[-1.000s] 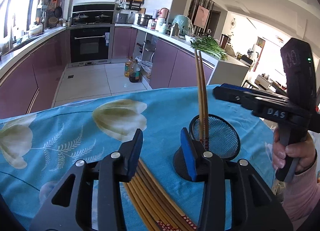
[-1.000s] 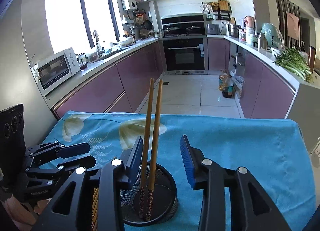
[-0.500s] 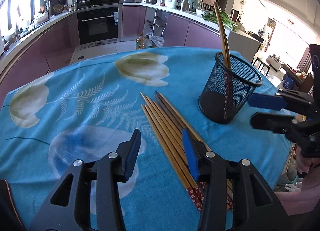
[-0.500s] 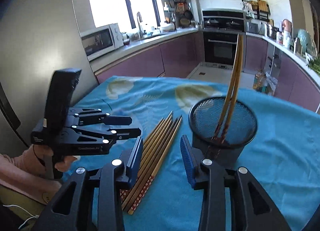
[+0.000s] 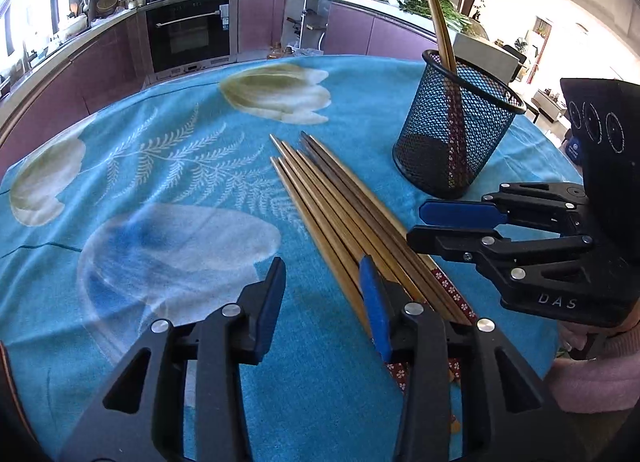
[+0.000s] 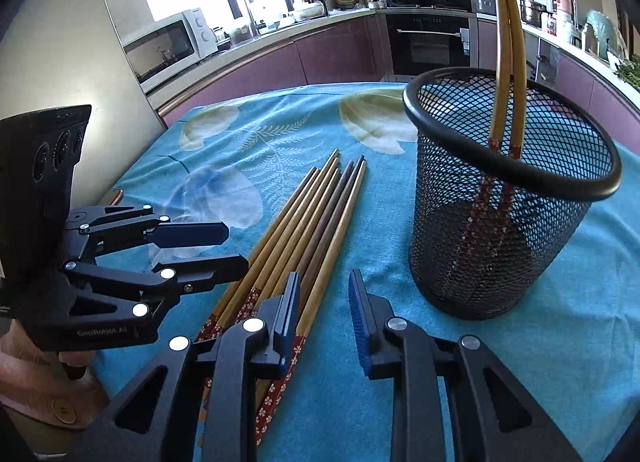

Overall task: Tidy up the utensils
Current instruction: 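Close the left gripper on a chopstick while the right gripper grasps another, then lift both chopsticks upright and carry them over the mesh cup, then lower both chopsticks into the cup and open both grippers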

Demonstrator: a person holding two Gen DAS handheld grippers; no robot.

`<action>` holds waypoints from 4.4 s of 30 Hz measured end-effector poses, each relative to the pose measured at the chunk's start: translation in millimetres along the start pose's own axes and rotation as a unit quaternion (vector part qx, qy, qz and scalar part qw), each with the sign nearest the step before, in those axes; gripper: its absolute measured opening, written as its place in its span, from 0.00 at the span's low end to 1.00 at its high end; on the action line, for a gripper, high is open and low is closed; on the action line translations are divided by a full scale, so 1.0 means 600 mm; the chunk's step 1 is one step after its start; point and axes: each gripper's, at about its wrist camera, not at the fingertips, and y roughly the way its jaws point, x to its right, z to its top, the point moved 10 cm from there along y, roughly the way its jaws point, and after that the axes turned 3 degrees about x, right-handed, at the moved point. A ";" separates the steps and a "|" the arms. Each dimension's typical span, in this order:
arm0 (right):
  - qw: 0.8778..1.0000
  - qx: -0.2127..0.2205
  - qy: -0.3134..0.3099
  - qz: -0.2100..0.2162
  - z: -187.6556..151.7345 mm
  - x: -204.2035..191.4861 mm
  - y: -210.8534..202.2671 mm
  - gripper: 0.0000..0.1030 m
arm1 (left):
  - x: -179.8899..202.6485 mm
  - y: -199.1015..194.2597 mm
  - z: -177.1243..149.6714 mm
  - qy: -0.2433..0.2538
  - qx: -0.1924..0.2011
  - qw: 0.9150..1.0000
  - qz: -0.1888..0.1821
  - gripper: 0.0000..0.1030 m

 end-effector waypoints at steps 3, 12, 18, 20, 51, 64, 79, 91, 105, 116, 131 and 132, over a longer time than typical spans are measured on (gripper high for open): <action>1.000 -0.001 0.003 -0.005 -0.001 0.005 0.003 0.22 | -0.001 0.004 -0.002 -0.001 -0.005 1.000 0.001 0.33; 1.000 -0.006 -0.006 -0.020 0.004 0.003 0.014 0.21 | -0.006 0.007 -0.004 -0.002 -0.011 1.000 0.003 0.27; 0.999 -0.009 -0.018 -0.034 0.007 0.000 0.020 0.21 | -0.006 0.010 -0.007 0.003 -0.017 1.000 0.009 0.25; 0.999 -0.014 -0.017 -0.038 0.007 0.002 0.028 0.21 | -0.009 0.013 -0.004 0.002 -0.019 1.000 0.011 0.23; 1.000 0.006 0.010 0.007 0.021 -0.012 0.016 0.06 | -0.019 -0.007 0.013 -0.056 0.016 0.998 -0.006 0.07; 1.000 -0.022 -0.012 0.000 0.009 -0.007 0.035 0.07 | -0.022 0.022 -0.004 -0.049 -0.018 0.998 -0.019 0.08; 0.998 0.057 -0.016 0.039 0.062 -0.021 -0.054 0.06 | 0.008 -0.054 0.069 -0.037 0.049 0.996 -0.057 0.07; 0.988 0.153 -0.012 0.032 0.126 0.008 -0.169 0.06 | 0.046 -0.190 0.156 -0.020 0.145 0.984 -0.105 0.07; 0.974 0.224 -0.031 -0.014 0.200 0.064 -0.253 0.06 | 0.121 -0.235 0.304 0.000 0.227 0.964 -0.141 0.07; 0.973 0.223 -0.027 -0.045 0.222 0.106 -0.227 0.05 | 0.165 -0.166 0.320 0.032 0.189 0.975 -0.116 0.07; 0.994 0.097 -0.012 -0.046 0.154 0.129 -0.124 0.06 | 0.167 -0.047 0.246 0.056 0.091 0.989 -0.105 0.07; 0.995 0.092 -0.010 -0.046 0.152 0.132 -0.119 0.06 | 0.164 -0.043 0.247 0.054 0.088 0.989 -0.104 0.07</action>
